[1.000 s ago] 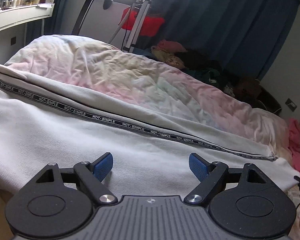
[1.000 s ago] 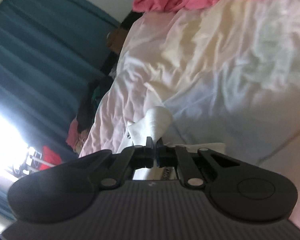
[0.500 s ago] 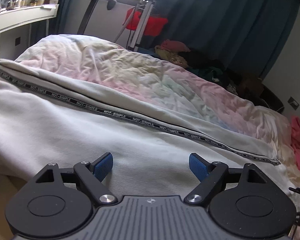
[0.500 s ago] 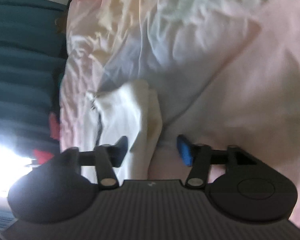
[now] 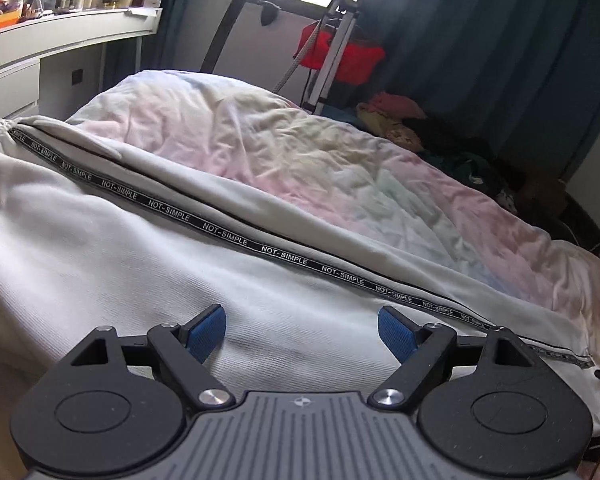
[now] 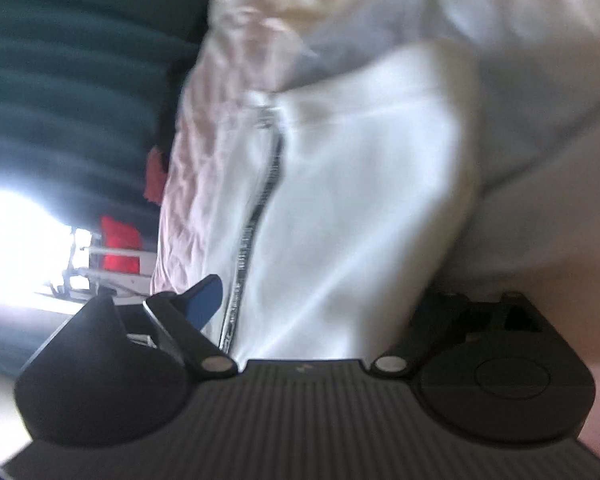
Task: Fold clothes
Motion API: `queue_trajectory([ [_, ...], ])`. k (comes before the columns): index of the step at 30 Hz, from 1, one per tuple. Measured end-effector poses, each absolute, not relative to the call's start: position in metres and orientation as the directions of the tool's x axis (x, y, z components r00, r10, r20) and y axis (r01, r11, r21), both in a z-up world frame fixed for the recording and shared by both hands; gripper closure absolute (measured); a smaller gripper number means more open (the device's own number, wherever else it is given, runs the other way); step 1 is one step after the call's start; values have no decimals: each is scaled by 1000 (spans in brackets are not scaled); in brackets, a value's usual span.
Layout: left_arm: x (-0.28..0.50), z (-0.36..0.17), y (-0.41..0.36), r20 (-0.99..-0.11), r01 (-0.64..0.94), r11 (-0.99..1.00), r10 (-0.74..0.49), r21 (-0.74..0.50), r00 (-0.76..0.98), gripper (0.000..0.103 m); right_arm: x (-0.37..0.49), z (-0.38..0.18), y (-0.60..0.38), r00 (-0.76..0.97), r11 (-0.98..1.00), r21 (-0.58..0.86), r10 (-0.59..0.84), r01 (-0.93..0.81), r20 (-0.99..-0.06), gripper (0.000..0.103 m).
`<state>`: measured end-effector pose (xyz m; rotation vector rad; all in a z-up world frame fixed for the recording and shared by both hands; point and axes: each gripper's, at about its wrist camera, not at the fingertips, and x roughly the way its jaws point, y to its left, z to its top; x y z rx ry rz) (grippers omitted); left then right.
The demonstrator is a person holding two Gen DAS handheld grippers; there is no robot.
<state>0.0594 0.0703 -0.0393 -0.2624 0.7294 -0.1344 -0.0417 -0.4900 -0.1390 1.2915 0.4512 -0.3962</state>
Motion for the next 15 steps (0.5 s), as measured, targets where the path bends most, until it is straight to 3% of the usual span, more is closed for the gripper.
queue_trajectory([
  [2, 60, -39, 66, -642, 30, 970, -183, -242, 745, 19, -39, -131, -490, 853, 288, 812, -39, 508, -520, 10],
  [5, 60, -41, 63, -638, 34, 974, -173, -224, 750, 19, -48, -123, -494, 914, 295, 866, -81, 403, -397, 11],
  [7, 60, -42, 61, -635, 38, 976, -170, -217, 753, 19, -48, -125, -500, 922, 285, 877, -101, 388, -375, 11],
  [15, 58, -57, 48, -649, 51, 990, -123, -129, 750, 17, -25, -141, -518, 843, 310, 785, -169, 537, -511, 13],
])
